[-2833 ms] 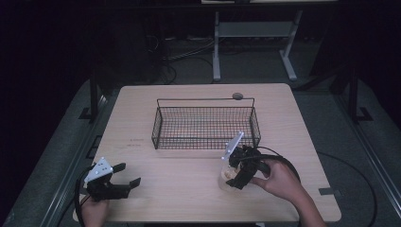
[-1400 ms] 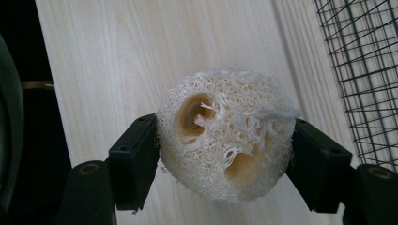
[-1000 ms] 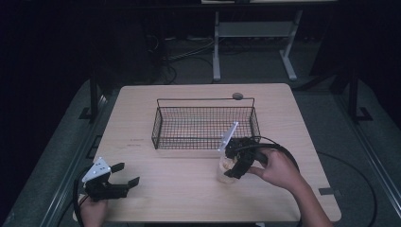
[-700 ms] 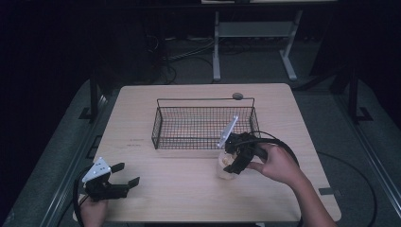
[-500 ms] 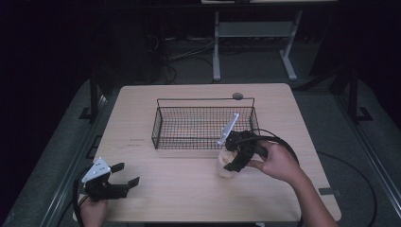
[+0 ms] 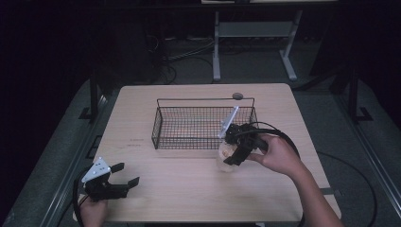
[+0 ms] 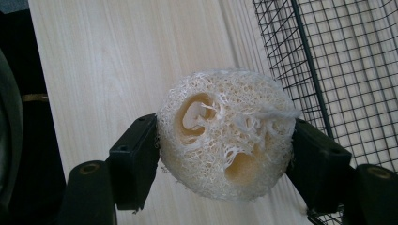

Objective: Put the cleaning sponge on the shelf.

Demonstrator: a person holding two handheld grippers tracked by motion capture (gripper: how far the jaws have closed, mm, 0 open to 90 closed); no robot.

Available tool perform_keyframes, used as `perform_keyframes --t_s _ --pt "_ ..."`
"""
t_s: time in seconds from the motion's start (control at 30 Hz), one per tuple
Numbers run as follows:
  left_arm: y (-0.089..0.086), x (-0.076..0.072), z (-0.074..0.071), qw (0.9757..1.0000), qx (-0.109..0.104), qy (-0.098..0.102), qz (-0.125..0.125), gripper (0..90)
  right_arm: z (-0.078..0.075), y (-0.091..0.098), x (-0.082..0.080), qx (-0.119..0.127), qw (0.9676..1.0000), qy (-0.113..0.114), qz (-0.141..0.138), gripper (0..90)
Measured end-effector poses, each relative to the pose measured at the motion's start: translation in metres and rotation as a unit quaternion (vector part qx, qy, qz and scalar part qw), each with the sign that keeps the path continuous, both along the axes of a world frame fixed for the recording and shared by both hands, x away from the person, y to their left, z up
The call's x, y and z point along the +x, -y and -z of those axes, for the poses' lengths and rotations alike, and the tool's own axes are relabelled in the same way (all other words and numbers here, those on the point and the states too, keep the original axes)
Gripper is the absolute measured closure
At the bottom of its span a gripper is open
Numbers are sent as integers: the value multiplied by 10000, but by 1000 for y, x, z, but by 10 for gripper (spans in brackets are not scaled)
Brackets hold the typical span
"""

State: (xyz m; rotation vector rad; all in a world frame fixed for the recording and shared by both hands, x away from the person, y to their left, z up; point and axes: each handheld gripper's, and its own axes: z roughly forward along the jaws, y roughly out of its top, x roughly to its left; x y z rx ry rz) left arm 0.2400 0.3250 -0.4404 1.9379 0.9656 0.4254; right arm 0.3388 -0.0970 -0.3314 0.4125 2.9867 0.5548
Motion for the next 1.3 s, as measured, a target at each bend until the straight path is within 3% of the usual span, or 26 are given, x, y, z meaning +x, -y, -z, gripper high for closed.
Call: perform_keyframes --t_s 1.3 --pt "0 0 0 10000 -19 14 -6 138 -35 -6 19 26 9999 126 -28 310"
